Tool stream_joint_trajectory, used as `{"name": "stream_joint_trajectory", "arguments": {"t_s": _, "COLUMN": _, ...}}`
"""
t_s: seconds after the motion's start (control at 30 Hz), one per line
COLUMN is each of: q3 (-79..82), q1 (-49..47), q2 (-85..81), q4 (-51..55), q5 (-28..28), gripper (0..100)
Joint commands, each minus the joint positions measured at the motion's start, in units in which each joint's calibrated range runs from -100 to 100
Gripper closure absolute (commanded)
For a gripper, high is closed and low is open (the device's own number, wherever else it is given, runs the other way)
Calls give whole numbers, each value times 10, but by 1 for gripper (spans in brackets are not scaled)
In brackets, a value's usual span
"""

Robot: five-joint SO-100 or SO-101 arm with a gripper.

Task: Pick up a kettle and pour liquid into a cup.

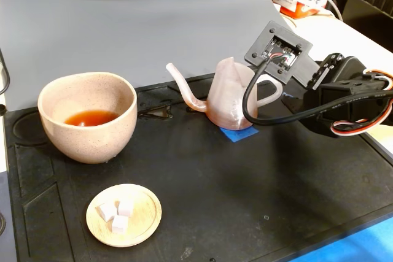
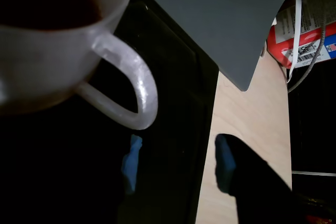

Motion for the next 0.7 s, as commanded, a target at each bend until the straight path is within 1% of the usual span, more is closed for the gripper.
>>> {"name": "stream_joint_trajectory", "arguments": {"t_s": 0.0, "q3": 6, "q1": 3, "q2": -31, "q4": 0, "q5": -1, "gripper": 81}}
{"name": "stream_joint_trajectory", "arguments": {"t_s": 0.17, "q3": 120, "q1": -1, "q2": -146, "q4": 1, "q5": -2, "gripper": 81}}
{"name": "stream_joint_trajectory", "arguments": {"t_s": 0.23, "q3": 176, "q1": -4, "q2": -212, "q4": -2, "q5": -11, "gripper": 89}}
{"name": "stream_joint_trajectory", "arguments": {"t_s": 0.43, "q3": 334, "q1": -8, "q2": -447, "q4": -5, "q5": -76, "gripper": 99}}
{"name": "stream_joint_trajectory", "arguments": {"t_s": 0.53, "q3": 390, "q1": -9, "q2": -535, "q4": 0, "q5": -119, "gripper": 100}}
{"name": "stream_joint_trajectory", "arguments": {"t_s": 0.6, "q3": 438, "q1": -24, "q2": -599, "q4": 0, "q5": -157, "gripper": 100}}
{"name": "stream_joint_trajectory", "arguments": {"t_s": 0.67, "q3": 483, "q1": -32, "q2": -660, "q4": 1, "q5": -175, "gripper": 99}}
